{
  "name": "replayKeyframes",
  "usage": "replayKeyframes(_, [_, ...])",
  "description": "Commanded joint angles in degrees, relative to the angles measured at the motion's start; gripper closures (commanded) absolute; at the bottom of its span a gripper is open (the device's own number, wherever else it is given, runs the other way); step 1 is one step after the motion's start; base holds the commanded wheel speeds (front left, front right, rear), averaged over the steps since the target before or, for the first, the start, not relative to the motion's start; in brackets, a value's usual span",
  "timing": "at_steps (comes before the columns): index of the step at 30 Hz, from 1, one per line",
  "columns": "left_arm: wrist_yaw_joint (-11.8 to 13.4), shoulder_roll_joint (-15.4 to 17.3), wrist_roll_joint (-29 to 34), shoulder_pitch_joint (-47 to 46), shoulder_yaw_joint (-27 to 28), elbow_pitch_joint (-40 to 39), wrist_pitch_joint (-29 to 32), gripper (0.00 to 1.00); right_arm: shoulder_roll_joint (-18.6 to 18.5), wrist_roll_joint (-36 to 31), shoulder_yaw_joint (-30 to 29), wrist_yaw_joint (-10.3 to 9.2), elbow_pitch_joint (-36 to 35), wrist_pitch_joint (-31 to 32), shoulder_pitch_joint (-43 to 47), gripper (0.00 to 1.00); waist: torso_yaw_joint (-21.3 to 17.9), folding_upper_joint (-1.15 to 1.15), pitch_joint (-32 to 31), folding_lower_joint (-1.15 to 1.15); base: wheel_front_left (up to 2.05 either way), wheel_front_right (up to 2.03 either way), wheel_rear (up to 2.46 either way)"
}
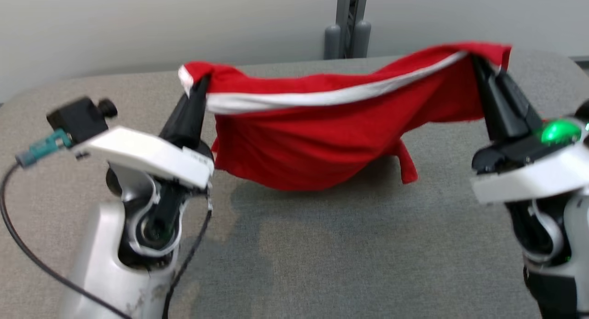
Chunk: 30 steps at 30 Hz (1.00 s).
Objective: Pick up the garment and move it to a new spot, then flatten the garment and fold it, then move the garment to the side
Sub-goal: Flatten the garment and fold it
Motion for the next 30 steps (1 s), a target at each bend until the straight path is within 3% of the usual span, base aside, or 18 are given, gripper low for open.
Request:
replayKeyframes(1, [1.0, 0.3, -0.9, -2.2, 0.6, -0.1, 1.0, 1.00, -0.2, -0.8, -0.4, -0.03, 0.2, 0.5, -2.0, 1.00, -0.3, -0.01, 1.6, 0.00, 0.00, 0.00, 0.00])
replayKeyframes(5, [4.7, 0.9, -2.8, -11.2, 1.5, 1.3, 6.8, 1.00, 0.1, -0.9, -1.0, -0.03, 2.9, 2.7, -10.4, 1.00, -0.3, -0.01, 6.3, 0.00, 0.00, 0.00, 0.00])
replayKeyframes(12, [8.0, 3.4, -2.9, -33.0, 3.2, 11.0, 12.9, 1.00, -1.5, -0.3, 0.8, -0.04, 14.3, 3.7, -32.9, 1.00, -0.6, -0.01, 18.1, 0.00, 0.00, 0.00, 0.00])
replayKeyframes(16, [5.8, 4.4, -0.9, -46.1, 3.0, 18.4, 10.9, 1.00, -1.2, -0.8, 1.6, -0.04, 23.4, -0.1, -46.6, 1.00, -0.8, -0.01, 23.9, 0.00, 0.00, 0.00, 0.00])
replayKeyframes(22, [0.2, 4.3, 1.5, -60.7, 4.0, 30.2, 2.0, 1.00, 0.3, -3.4, 2.5, -0.04, 35.0, -8.7, -61.1, 1.00, -1.1, -0.01, 30.0, 0.00, 0.00, 0.00, 0.00])
replayKeyframes(27, [-4.2, 3.8, 2.1, -64.5, 4.2, 39.2, -4.5, 1.00, 1.9, -2.7, 5.3, -0.04, 43.1, -12.7, -64.5, 1.00, -1.0, -0.01, 32.8, 0.00, 0.00, 0.00, 0.00])
replayKeyframes(30, [-6.5, 2.7, 2.0, -62.4, 3.6, 45.9, -7.6, 1.00, 2.3, -2.2, 9.4, -0.04, 49.6, -13.7, -61.6, 1.00, -0.6, -0.01, 34.0, 0.00, 0.00, 0.00, 0.00])
